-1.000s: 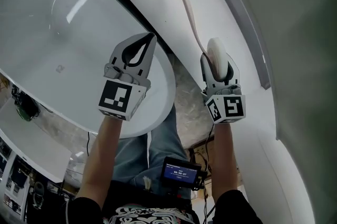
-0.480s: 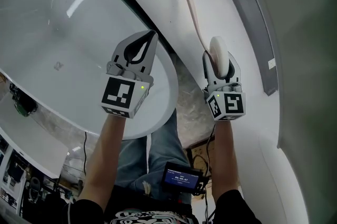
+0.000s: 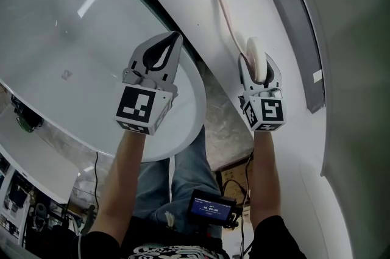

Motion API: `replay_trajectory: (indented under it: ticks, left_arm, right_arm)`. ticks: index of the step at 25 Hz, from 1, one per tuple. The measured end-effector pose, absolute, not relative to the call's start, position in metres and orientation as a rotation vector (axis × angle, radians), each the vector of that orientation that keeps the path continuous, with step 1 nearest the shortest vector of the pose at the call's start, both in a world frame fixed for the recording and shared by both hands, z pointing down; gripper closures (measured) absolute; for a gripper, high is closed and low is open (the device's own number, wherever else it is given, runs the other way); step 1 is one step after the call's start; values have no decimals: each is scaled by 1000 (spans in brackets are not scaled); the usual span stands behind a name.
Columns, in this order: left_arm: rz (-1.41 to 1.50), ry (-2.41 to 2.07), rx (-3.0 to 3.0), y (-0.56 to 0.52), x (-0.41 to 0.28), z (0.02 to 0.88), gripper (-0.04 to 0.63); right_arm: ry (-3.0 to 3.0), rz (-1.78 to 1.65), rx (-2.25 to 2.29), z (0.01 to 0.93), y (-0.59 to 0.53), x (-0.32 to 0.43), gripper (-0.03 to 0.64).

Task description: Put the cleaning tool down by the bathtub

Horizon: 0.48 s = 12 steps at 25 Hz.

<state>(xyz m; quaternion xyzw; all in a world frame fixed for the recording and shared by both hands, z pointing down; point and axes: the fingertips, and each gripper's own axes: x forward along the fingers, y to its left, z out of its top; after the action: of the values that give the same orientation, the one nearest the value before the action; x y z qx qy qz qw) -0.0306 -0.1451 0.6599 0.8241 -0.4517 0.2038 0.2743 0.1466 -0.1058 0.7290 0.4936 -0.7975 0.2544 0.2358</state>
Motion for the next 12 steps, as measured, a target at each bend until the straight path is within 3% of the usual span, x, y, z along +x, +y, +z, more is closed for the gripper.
replay_trajectory:
  ticks: [12]
  left_arm:
    - [522, -1176, 2190, -136, -21, 661, 578]
  right_arm:
    - [-2117, 590, 1224, 753, -98, 145, 394]
